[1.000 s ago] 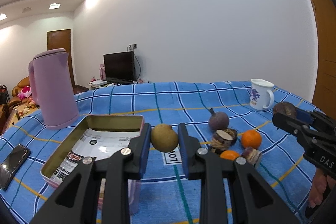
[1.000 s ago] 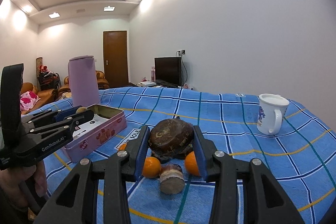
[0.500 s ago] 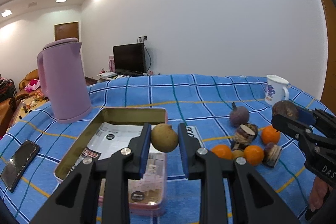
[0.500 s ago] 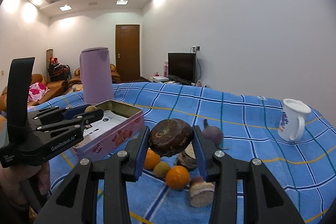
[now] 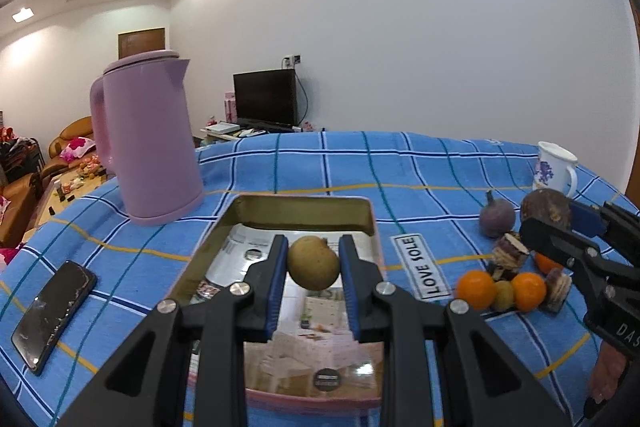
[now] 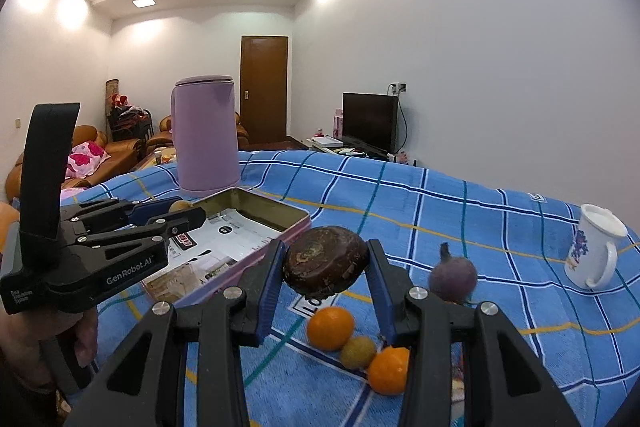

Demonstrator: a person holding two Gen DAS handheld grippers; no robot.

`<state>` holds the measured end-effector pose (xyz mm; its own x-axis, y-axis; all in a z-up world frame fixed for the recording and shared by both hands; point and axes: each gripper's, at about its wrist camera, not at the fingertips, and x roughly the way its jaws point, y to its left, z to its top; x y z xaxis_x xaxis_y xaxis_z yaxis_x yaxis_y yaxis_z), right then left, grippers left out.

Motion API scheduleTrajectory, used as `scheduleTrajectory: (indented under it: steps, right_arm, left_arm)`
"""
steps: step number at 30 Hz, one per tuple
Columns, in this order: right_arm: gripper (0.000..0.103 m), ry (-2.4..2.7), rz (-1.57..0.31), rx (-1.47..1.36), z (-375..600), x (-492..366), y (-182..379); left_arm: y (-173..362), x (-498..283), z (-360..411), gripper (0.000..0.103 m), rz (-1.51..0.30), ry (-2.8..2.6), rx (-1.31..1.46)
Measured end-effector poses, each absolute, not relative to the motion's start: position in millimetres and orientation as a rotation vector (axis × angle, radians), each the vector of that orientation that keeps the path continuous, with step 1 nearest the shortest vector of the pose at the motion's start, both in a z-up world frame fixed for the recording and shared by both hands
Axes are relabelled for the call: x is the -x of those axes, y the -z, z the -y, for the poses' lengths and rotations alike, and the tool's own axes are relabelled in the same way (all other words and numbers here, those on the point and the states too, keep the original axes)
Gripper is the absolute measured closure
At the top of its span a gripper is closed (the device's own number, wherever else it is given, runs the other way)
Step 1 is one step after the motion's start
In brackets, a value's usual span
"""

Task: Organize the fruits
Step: 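Carry both fruits over the pink tin and open both grippers to drop them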

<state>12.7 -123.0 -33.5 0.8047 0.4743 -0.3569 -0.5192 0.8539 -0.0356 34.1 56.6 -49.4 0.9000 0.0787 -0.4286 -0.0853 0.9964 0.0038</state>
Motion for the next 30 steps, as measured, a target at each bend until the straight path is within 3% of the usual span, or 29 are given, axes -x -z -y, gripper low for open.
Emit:
scheduleTrajectory:
  steps: [30]
  right_arm:
    - [0.06, -0.671, -0.411, 0.216, 35.7, -39.4, 29.6]
  left_arm:
    - [63.8, -73.4, -106.0, 0.076, -0.61, -0.16, -0.031]
